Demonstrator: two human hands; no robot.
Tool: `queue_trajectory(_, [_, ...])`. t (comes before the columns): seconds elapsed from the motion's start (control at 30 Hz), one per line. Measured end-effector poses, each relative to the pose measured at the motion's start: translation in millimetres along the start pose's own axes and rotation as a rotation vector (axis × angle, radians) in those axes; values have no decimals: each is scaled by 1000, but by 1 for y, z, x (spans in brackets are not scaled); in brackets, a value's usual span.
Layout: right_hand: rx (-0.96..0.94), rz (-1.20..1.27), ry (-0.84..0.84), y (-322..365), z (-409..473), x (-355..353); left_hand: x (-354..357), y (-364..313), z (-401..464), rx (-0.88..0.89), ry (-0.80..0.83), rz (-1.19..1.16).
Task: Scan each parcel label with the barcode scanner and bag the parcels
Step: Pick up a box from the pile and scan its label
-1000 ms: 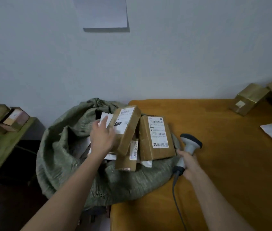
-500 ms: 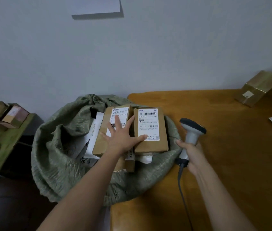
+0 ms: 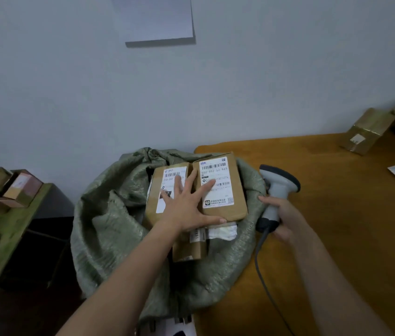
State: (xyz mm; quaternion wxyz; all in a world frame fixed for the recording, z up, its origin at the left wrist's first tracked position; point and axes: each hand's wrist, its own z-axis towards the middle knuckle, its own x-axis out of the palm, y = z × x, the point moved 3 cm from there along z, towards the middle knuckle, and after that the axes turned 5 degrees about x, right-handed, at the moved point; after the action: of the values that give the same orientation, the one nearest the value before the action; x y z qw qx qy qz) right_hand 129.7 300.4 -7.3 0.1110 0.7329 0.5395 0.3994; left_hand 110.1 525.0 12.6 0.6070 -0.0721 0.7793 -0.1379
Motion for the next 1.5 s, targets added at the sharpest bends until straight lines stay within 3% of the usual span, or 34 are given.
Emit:
queue_trajectory(0.13, [-6, 22, -24, -31, -8, 32, -14, 24, -13, 194, 3, 14])
queue_trajectory(0.3, [-45, 33, -84, -36, -26, 75, -21, 69, -26, 256, 23, 59])
queue_trajectory(0.47, [-227, 133, -126, -10, -53, 94, -21, 84, -27, 274, 22, 41])
queue_trajectory(0.67, [-235, 177, -379, -4, -35, 78, -29, 82, -37, 391, -36, -43])
queue_trajectory(0.73, [-267, 135, -427, 1, -23, 70, -41, 94, -36, 284, -227, -170])
queue_trajectory(0.83, [-315, 91, -458, 7, -16, 73, -60, 131, -30, -69, -479, -209])
queue_trajectory(0.97, [-348, 31, -464, 4, -24, 95, -58, 186, -22, -458, -330, -109])
queue_trajectory(1.07, [-343, 61, -428, -3, -23, 100, -53, 213, -16, -695, -330, -60])
queue_trajectory(1.2, [-307, 34, -448, -11, -18, 100, -38, 255, -10, -772, -329, -193])
queue_trajectory(1.3, [-285, 21, -461, -17, -14, 101, -31, 262, -14, -655, -296, -311])
queue_trajectory(1.37, [-310, 34, -452, -13, -18, 108, -48, 248, -22, -610, -442, -434])
queue_trajectory(1.5, [-399, 78, -384, 26, -36, 137, -140, 212, -33, -514, -883, -625])
